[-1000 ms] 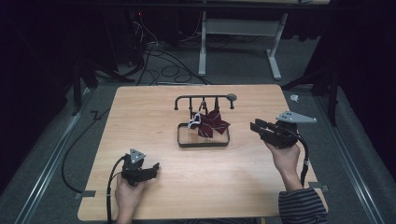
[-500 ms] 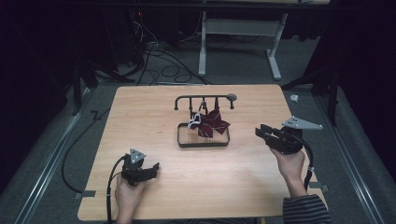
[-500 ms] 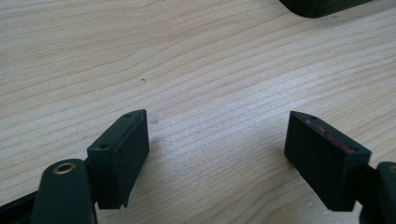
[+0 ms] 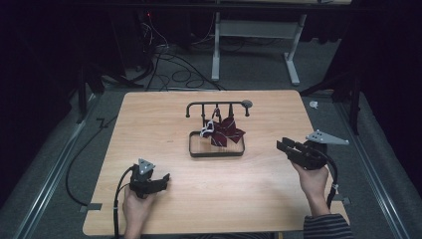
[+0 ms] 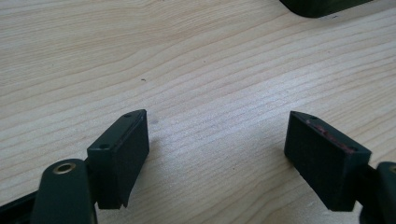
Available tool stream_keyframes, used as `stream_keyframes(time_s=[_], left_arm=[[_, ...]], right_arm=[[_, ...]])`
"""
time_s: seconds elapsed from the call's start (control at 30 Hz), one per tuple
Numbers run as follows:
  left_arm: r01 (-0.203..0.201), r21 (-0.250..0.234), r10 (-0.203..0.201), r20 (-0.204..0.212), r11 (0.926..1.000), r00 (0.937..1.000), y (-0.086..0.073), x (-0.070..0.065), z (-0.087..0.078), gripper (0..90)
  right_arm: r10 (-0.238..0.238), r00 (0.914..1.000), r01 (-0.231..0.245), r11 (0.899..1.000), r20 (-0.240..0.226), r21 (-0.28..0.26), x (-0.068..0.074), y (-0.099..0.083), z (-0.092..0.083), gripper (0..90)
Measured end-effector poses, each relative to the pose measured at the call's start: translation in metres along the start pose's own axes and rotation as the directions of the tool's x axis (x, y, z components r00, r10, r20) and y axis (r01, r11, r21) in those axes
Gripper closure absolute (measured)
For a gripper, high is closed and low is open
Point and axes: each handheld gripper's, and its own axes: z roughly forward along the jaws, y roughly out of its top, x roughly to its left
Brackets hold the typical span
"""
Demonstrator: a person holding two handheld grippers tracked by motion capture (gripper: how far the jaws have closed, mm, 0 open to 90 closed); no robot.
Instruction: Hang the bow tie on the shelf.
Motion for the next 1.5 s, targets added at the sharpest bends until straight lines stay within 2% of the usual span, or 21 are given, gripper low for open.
stream_keyframes(time_s=[0.57,1.5], left_arm=[[0.0,0.0,0.0,0.0,1.0,1.0,0.0,0.0,0.0,22.5],[0.0,0.0,0.0,0.0,1.0,1.0,0.0,0.0,0.0,22.5]], right_arm=[[0.056,0.9983,-0.057,0.998,0.018,0.019,-0.01,-0.025,-0.002,67.7],[0.072,0.9964,-0.076,0.993,0.044,0.089,-0.014,-0.054,0.02,67.7]])
